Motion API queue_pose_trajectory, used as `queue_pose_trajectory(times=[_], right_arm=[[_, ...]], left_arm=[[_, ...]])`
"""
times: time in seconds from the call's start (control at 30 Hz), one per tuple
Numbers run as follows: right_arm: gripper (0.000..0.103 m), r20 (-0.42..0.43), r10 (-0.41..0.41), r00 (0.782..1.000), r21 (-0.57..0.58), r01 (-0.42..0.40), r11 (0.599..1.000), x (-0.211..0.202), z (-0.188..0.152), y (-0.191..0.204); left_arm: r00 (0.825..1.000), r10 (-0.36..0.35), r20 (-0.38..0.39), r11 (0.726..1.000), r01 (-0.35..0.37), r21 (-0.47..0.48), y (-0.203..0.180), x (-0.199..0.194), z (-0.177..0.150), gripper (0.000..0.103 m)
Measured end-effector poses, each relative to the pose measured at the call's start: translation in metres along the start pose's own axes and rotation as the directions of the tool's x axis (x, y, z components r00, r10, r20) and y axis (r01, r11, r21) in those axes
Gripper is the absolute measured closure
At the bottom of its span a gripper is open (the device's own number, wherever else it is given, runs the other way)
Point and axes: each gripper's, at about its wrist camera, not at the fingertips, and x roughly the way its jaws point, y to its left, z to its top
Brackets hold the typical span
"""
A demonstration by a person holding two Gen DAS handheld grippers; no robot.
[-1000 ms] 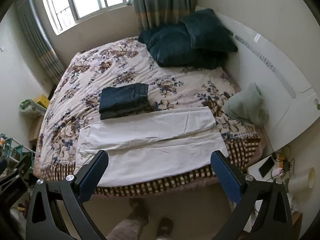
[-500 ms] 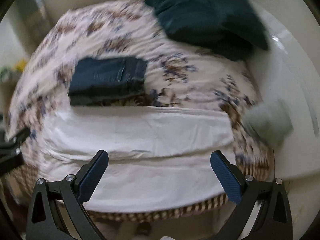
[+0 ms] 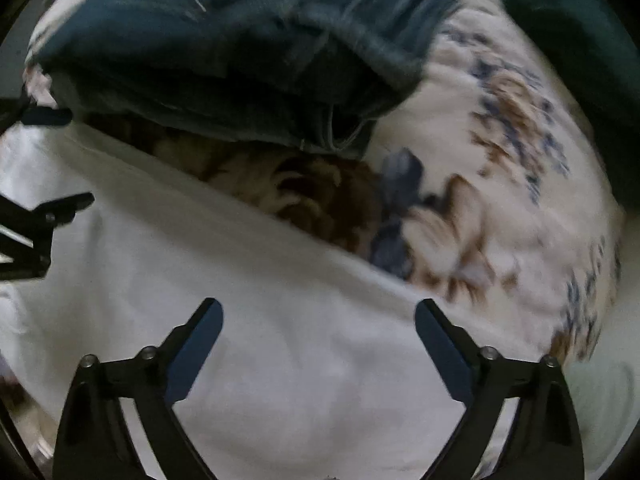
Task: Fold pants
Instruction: 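Lower both grippers to the white pants and grasp the waistband edge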
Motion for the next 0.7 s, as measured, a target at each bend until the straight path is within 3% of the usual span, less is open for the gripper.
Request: queue_pose_trajectory(times=[0.13,0.27,0.33,0.37,0.4,0.43,0.5,0.7], right_arm=[[0.009,-0.034,0.004,0.999,-0.088,-0.007,0.996,0.04,0.012,-0.007],[0.022,-0.068,0.088,0.994,-0.11,-0.095,0.989,0.069,0.012,-0.015],[0.044,-0.058,0.132,0.99,-0.106,-0.138,0.985,0.07,0.011,-0.017],[0.068,-0.05,0.144,0.988,-0.113,-0.149,0.982,0.067,0.009,-0.017],[0.085,-0.047,0.149,0.988,-0.115,-0.154,0.981,0.065,0.007,-0.018],[0.088,-0.044,0.156,0.987,-0.109,-0.16,0.981,0.062,0.004,-0.021],[0.094,-0.024,0.163,0.986,-0.113,-0.165,0.98,0.054,-0.005,-0.026],[0.096,0.086,0.219,0.972,-0.055,-0.215,0.975,0.006,-0.047,-0.044]], left_arm=[[0.999,-0.018,-0.043,0.997,0.021,0.068,-0.004,0.021,0.013,0.024],[0.998,-0.068,-0.014,0.994,0.069,0.087,-0.002,0.017,0.014,0.03],[0.994,-0.108,-0.001,0.991,0.108,0.085,-0.001,0.008,0.009,0.057],[0.993,-0.116,0.007,0.99,0.115,0.084,-0.003,0.0,0.007,0.065],[0.994,-0.113,0.008,0.99,0.112,0.081,-0.003,-0.005,0.005,0.076],[0.995,-0.1,0.013,0.993,0.099,0.071,-0.004,-0.015,0.003,0.087],[0.995,-0.1,0.03,0.994,0.099,0.052,-0.002,-0.033,-0.002,0.092],[0.985,-0.09,0.147,0.993,0.1,-0.064,0.012,-0.119,-0.028,0.093]])
